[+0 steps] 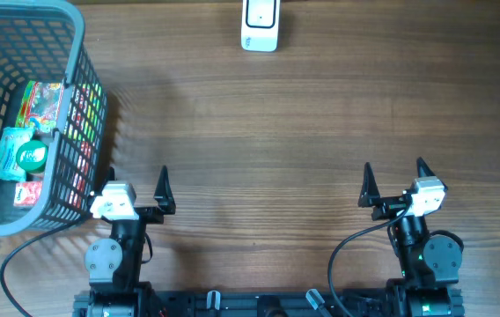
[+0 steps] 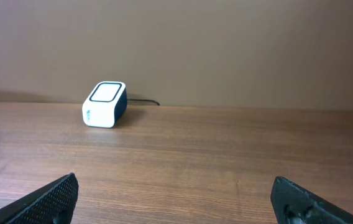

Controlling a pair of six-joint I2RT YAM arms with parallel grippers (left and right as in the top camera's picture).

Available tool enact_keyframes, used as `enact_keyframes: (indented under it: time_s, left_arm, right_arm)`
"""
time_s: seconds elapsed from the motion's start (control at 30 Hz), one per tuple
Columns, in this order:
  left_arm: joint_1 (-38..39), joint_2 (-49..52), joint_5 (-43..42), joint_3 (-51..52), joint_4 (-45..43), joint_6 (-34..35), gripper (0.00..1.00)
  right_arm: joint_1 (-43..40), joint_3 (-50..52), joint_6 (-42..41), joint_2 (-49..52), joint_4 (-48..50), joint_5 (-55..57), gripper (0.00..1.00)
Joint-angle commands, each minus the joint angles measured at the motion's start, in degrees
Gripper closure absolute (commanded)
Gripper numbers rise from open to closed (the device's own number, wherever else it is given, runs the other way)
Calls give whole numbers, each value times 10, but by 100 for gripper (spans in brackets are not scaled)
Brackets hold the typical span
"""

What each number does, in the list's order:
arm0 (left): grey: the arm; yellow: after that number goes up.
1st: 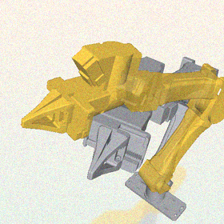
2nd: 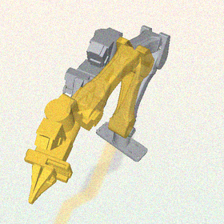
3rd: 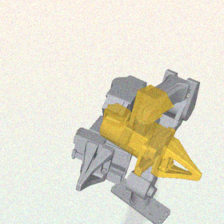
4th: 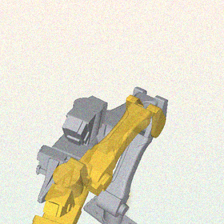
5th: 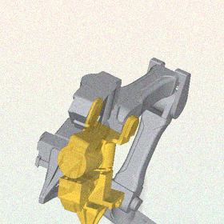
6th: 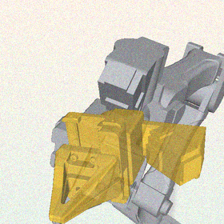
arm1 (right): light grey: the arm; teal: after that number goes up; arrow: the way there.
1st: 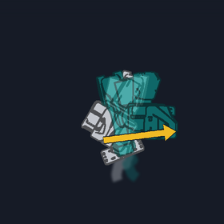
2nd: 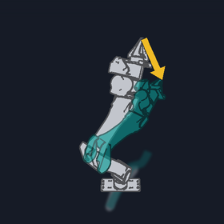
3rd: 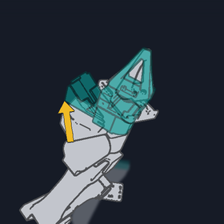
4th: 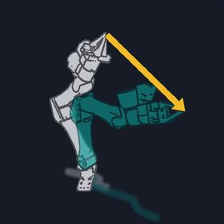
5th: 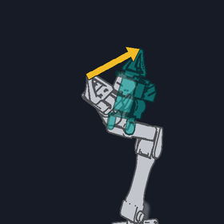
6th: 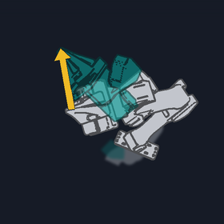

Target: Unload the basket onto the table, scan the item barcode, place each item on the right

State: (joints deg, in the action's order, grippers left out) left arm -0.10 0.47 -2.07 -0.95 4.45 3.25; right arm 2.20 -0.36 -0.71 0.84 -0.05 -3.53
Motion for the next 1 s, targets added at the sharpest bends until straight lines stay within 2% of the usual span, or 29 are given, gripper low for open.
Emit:
enact_keyframes:
  time_s: [0.0,0.73,0.97]
  left_arm:
    - [3,0,-9,6,-2,-11,0]
    - [3,0,-12,6,-3,-10,0]
    - [3,0,-128,2,-11,4,0]
  right_arm:
    - [-2,1,7,-6,1,9,0]
    - [-1,1,7,-6,1,9,0]
    - [-2,1,7,-6,1,9,0]
